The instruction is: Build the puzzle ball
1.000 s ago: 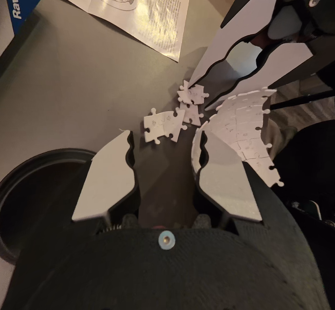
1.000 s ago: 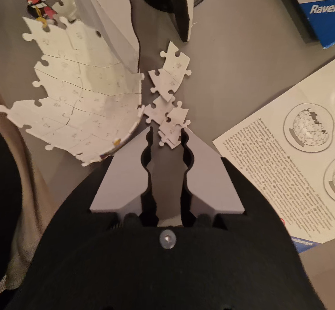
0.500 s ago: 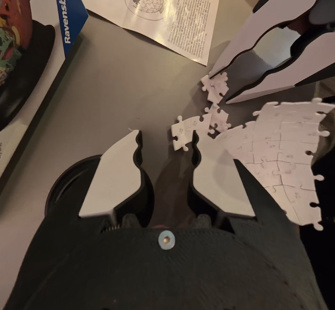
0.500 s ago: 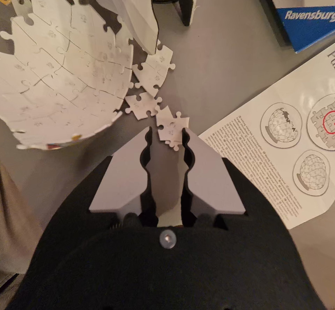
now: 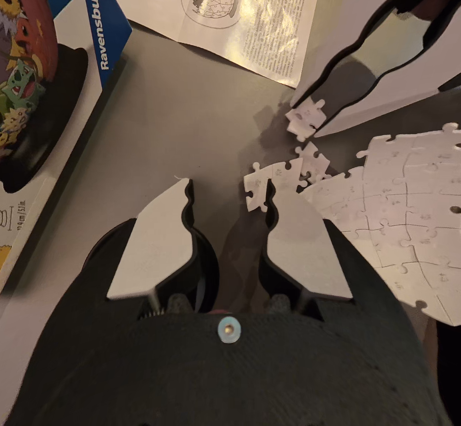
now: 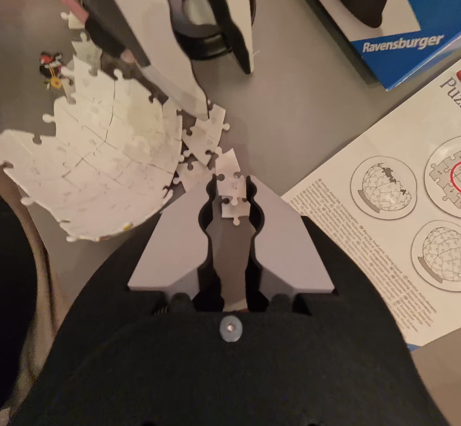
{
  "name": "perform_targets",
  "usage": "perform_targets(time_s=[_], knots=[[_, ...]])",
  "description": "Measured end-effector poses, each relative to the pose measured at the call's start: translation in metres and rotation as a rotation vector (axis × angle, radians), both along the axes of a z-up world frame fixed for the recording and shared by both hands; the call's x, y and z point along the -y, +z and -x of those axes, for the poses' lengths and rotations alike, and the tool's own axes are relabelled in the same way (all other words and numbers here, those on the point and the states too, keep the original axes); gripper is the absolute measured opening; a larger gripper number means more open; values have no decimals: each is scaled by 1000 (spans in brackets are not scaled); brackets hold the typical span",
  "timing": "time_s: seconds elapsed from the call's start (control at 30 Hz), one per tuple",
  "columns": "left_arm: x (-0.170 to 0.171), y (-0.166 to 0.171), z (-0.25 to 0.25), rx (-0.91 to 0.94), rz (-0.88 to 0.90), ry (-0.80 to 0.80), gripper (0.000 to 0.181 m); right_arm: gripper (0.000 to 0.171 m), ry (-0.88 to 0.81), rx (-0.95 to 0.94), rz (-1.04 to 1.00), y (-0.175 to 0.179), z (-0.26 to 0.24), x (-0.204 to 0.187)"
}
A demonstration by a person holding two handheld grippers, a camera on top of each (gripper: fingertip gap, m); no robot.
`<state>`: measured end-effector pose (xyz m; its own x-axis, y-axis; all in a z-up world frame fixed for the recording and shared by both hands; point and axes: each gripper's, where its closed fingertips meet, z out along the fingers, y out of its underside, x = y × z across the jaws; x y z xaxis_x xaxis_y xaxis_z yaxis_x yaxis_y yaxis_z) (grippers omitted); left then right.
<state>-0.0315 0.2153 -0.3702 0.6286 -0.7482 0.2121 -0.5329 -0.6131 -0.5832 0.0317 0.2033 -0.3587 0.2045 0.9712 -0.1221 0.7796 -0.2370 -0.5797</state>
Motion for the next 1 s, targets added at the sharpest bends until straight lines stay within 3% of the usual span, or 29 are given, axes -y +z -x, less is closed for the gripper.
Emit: perform_targets(time_s=[0.03, 0.37, 0.57, 0.67, 0.83, 1.0], knots=[[0, 0, 0, -10, -5, -3, 55, 22, -12, -5, 8, 2, 4, -2], [-3, -2, 0, -64, -26, 35, 54, 22, -91, 62, 56, -12, 36, -15], [-2, -3, 1, -77, -41, 34, 55, 33, -114, -27, 197, -6, 41, -9], [-3, -3, 1, -75, -45, 38, 54, 29, -105, -69, 247, 1, 37, -8], [-4, -3, 5, -85, -38, 46, 53, 19, -41, -34, 193, -3, 29, -10], [-3, -2, 9, -81, -19, 63, 55, 26, 24, 26, 139, -10, 32, -12]])
